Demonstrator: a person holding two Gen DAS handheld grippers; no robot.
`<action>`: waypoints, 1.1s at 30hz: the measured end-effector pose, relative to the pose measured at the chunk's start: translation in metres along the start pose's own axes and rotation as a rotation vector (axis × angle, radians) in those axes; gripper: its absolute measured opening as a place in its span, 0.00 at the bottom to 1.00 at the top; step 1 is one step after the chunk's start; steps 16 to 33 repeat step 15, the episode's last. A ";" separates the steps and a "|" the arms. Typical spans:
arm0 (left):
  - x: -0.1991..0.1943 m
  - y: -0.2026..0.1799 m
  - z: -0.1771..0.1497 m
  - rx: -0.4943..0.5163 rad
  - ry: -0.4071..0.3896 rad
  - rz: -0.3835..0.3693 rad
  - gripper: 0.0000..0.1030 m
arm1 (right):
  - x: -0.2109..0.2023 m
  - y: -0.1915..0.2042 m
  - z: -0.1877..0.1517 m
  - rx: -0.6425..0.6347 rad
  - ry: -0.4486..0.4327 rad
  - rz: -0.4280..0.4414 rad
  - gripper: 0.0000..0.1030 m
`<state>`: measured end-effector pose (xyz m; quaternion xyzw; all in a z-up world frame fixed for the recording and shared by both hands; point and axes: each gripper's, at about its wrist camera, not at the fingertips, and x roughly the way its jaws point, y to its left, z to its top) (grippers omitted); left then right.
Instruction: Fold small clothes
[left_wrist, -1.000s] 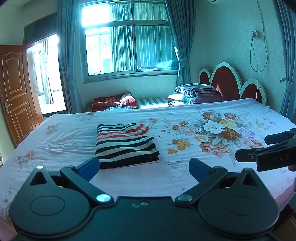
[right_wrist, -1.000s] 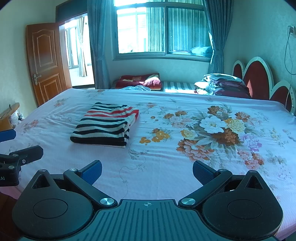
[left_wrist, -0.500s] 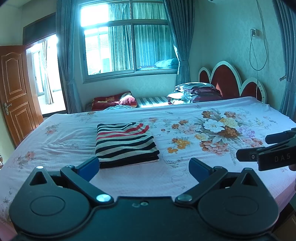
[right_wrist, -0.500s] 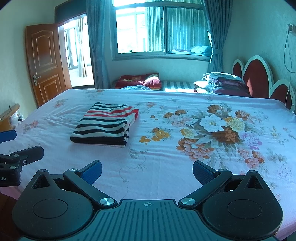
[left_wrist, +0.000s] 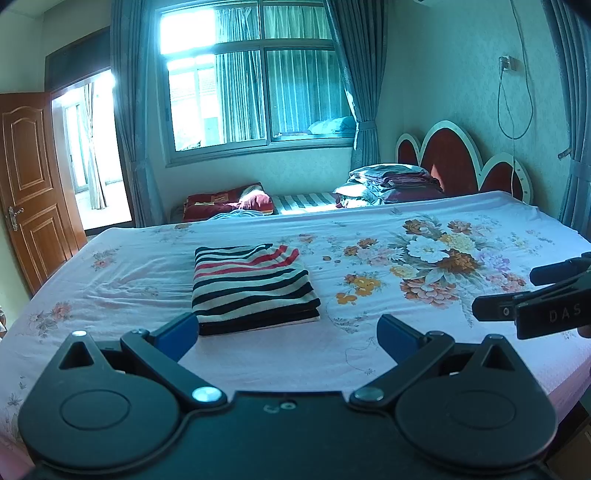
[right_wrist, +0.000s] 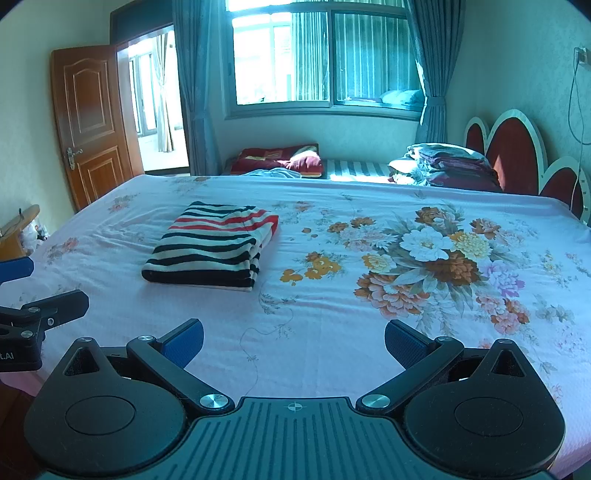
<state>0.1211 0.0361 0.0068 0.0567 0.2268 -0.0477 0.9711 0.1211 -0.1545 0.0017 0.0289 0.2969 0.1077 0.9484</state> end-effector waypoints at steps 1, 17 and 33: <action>0.000 0.001 0.000 0.000 -0.003 0.001 1.00 | 0.000 0.000 0.000 0.000 0.000 0.000 1.00; 0.001 0.018 -0.001 -0.020 -0.017 -0.002 0.99 | 0.004 0.006 0.002 -0.010 0.002 0.009 1.00; 0.001 0.018 -0.001 -0.020 -0.017 -0.002 0.99 | 0.004 0.006 0.002 -0.010 0.002 0.009 1.00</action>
